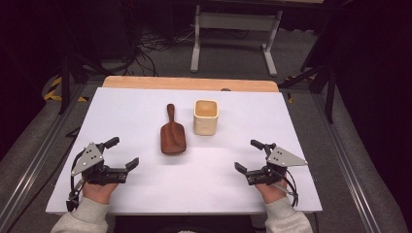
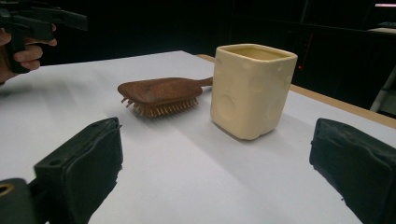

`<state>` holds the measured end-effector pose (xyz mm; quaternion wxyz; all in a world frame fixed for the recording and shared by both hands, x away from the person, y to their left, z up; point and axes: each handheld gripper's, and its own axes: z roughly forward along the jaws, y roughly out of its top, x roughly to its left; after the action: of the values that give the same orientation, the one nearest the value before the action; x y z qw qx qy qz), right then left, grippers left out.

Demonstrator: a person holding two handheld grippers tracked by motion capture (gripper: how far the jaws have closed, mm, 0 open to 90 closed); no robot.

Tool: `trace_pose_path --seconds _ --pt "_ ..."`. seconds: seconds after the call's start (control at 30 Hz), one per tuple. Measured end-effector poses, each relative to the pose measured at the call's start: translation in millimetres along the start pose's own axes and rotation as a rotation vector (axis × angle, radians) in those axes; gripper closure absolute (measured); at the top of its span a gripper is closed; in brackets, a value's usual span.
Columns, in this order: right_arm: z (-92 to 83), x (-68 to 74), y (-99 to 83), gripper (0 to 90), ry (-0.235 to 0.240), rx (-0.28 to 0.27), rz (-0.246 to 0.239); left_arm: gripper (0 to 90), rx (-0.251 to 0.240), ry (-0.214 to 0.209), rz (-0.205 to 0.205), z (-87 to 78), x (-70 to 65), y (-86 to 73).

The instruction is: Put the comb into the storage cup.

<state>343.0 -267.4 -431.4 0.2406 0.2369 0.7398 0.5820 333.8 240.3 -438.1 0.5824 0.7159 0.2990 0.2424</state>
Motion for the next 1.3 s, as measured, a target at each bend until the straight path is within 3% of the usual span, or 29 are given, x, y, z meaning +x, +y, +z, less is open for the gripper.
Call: trace_pose_path --seconds 0.43,0.6,0.7,0.77,0.9,1.03,1.13,1.3 --pt "-2.9 -1.5 0.3 3.2 0.002 -0.013 0.009 4.1 -0.009 -0.023 -0.003 2.4 2.8 6.5" --pt "-2.4 -3.0 -0.8 4.4 0.005 -0.012 0.025 7.7 0.004 -0.072 -0.003 9.6 7.1 15.2" --pt "-1.9 -3.3 -0.9 4.8 0.008 -0.010 0.022 8.0 0.019 -0.093 0.019 17.6 9.7 21.1" --pt "-1.6 -3.5 -1.0 4.8 0.011 -0.011 0.022 9.4 0.032 -0.136 0.013 24.1 13.0 24.6" --pt "-1.2 -3.2 -1.6 4.8 0.019 -0.011 0.026 13.1 0.052 -0.182 0.026 36.2 17.2 34.5" --pt "-2.2 -3.7 -1.7 4.8 0.019 -0.012 0.027 12.9 0.056 -0.197 0.033 47.6 20.8 44.2" --pt "-2.8 -3.7 -2.6 4.8 0.019 -0.011 0.029 13.4 0.054 -0.209 0.017 54.6 22.8 49.3" --pt "-4.0 -2.6 -5.2 4.8 0.021 -0.008 0.039 13.7 0.083 -0.222 0.038 69.0 26.9 56.6"
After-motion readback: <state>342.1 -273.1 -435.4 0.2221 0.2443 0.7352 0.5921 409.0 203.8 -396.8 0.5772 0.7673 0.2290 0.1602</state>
